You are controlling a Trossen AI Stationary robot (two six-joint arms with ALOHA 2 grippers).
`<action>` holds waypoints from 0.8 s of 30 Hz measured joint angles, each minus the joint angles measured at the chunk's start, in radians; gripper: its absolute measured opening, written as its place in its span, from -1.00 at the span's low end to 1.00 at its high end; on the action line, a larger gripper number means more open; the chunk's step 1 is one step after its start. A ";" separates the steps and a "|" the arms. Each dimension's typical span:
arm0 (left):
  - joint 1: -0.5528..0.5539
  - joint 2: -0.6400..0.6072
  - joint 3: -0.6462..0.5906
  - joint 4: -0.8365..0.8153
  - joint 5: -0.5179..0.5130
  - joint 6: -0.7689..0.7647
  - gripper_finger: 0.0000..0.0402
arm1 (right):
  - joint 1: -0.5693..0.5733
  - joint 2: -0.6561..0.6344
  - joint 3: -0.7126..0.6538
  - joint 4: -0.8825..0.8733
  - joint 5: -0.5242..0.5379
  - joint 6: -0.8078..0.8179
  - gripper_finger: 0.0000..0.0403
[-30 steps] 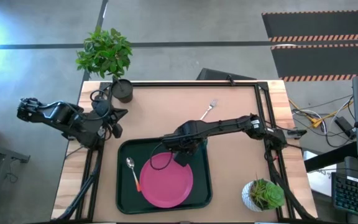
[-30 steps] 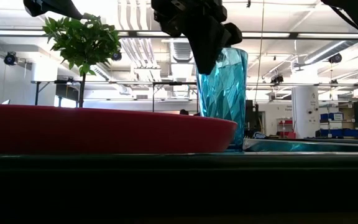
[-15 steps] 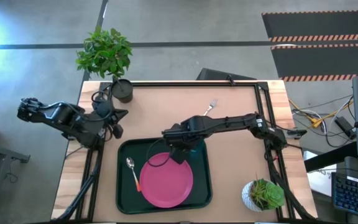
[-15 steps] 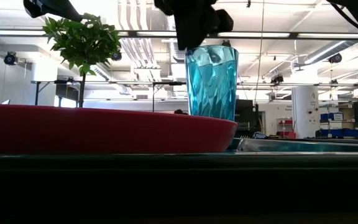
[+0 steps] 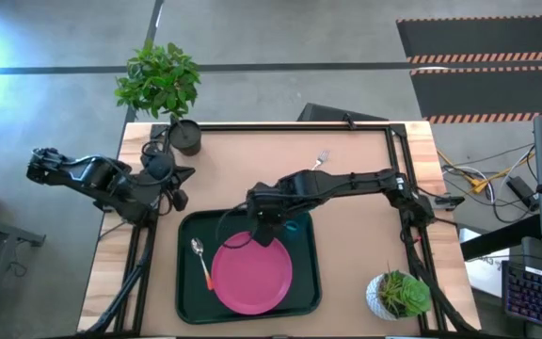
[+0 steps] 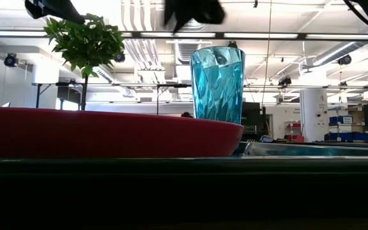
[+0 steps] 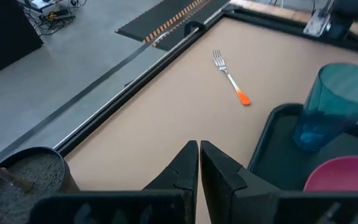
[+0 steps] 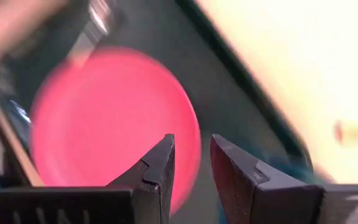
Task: Pick and place plate/cup/fork/spoon on tray
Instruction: Put the blue cup into the black tray, then move the black tray to the center of the table
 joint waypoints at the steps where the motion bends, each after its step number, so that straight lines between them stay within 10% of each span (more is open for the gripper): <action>1: 0.000 0.008 -0.001 -0.003 0.005 0.000 -1.00 | -0.002 -0.008 0.000 0.056 0.018 -0.028 -0.55; 24: 0.218 0.507 -0.441 0.523 0.357 0.163 -1.00 | 0.022 -0.327 0.000 0.440 0.107 -0.317 -0.89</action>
